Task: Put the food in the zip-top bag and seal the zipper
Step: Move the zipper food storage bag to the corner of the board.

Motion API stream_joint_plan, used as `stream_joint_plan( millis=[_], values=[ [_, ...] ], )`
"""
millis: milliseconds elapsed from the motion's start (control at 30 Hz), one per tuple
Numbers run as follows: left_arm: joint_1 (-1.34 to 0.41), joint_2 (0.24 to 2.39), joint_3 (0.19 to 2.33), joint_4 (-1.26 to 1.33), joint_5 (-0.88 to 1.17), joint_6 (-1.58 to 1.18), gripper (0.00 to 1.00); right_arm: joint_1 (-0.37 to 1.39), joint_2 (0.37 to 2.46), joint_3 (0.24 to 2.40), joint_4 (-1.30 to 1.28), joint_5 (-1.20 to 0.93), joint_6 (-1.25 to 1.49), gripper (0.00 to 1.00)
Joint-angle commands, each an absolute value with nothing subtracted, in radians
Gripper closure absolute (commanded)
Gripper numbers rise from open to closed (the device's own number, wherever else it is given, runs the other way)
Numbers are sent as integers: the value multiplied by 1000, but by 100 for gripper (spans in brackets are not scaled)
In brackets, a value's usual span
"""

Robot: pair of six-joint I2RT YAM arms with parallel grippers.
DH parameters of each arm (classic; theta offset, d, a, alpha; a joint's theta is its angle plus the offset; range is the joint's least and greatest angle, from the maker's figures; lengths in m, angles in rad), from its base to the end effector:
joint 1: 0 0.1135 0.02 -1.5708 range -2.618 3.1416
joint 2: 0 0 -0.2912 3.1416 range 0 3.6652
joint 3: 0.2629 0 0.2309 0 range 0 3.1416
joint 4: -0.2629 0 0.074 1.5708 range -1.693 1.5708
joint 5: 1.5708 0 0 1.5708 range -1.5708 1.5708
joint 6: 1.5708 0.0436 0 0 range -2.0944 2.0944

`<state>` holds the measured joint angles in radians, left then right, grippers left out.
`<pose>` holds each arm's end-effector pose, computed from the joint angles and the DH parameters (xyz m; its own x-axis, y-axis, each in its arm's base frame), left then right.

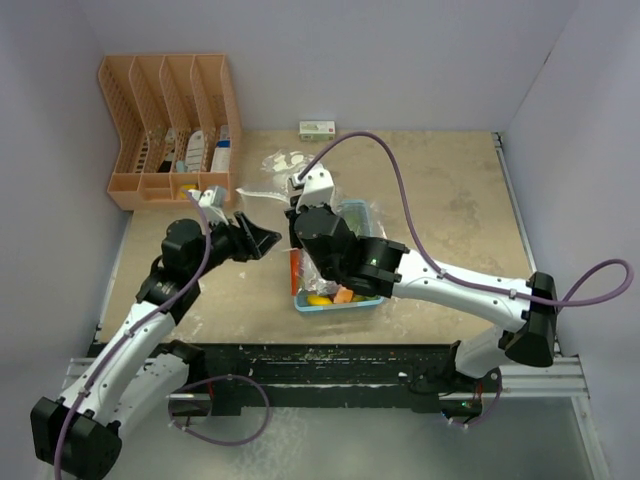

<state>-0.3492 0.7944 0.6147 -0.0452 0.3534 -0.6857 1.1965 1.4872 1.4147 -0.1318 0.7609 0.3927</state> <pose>0.1434 -0.0683 0.3148 -0.5662 -0.4261 -0.7056 0.3611 0.6413 -0.6770 0.1471 0.2922 0.4260 -0.2320 0.1674 -0.9582 -0.3663 0.8975 0.2455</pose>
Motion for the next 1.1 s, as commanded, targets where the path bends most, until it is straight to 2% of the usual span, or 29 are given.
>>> stream_joint_plan(
  millis=[0,267,400,500,667,867,967,1067],
  values=[
    [-369,744,618,-3,258,-657,34,1197,1424,1420,-75,803,397,100],
    [-368,622,565,5,158,-727,27,1197,1396,1386,-39,832,406,100],
    [-369,572,535,58,123,-759,27,1197,1393,1383,-21,814,401,100],
    [-368,588,545,68,110,-761,32,1197,1392,1383,-16,799,398,100],
    [-369,651,553,117,129,-773,47,1197,1392,1373,-5,761,416,100],
    [-368,692,545,187,154,-799,49,1197,1420,1377,-2,756,429,100],
    [-368,695,551,199,152,-787,65,1197,1424,1375,-6,756,438,100],
    [-368,701,553,203,156,-779,76,1197,1424,1371,-7,745,443,100]
  ],
)
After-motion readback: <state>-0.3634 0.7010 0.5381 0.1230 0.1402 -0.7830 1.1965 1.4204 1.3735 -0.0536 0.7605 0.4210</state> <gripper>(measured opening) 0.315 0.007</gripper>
